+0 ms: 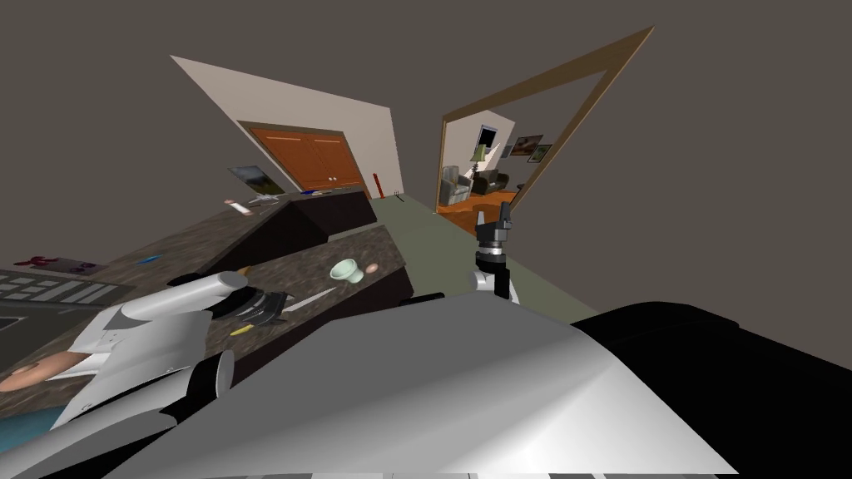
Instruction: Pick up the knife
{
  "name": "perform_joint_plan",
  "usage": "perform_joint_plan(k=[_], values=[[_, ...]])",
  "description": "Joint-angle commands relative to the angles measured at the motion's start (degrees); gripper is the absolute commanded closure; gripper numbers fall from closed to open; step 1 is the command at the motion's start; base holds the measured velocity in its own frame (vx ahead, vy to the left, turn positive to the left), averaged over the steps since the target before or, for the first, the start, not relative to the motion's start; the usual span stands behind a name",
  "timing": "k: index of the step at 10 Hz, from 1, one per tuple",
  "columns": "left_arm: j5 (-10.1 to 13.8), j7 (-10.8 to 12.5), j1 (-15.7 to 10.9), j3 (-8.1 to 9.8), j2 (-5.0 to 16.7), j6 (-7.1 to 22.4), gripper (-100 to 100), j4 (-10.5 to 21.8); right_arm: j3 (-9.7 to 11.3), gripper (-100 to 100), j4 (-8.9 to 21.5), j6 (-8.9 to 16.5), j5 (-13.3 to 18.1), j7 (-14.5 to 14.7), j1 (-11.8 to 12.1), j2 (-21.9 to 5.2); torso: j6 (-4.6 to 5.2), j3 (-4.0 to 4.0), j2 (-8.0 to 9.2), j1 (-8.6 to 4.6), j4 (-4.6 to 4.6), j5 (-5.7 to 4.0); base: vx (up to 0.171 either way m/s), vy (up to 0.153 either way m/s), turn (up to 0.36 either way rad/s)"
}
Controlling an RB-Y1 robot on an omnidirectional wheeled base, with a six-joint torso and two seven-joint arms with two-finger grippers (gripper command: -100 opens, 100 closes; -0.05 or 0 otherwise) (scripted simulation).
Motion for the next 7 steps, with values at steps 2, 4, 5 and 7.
perform_joint_plan(k=[2, 4, 5, 7], values=[[0.20, -0.90, -1.06, 0.39, 0.60, 2.30, -100, 2.61, 0.00, 0, 0.00, 0.00, 0.00, 0.00, 0.00, 0.00, -0.01, 0.07, 0.12, 0.01, 0.03, 0.00, 0.006, -0.009, 0.026], [0.12, -0.61, -0.82, 0.26, 0.38, 1.79, 0, 1.91, 0.00, 0, 0.00, 0.00, 0.00, 0.00, -0.01, 0.00, 0.00, 0.11, 0.18, 0.02, 0.04, 0.00, 0.002, -0.002, 0.005], [-0.35, -0.50, -0.77, -0.32, -0.64, -0.02, -100, 2.91, 0.00, 0, 0.00, 0.00, 0.00, 0.00, -0.01, 0.00, 0.00, 0.12, 0.19, 0.03, 0.05, 0.01, -0.005, 0.008, -0.017], [-0.73, -0.41, -0.73, -0.79, -1.44, -1.44, -100, 3.72, 0.00, 0, 0.00, 0.00, 0.00, 0.00, -0.01, 0.00, 0.00, 0.13, 0.22, 0.09, 0.05, 0.03, -0.008, 0.012, -0.022]])
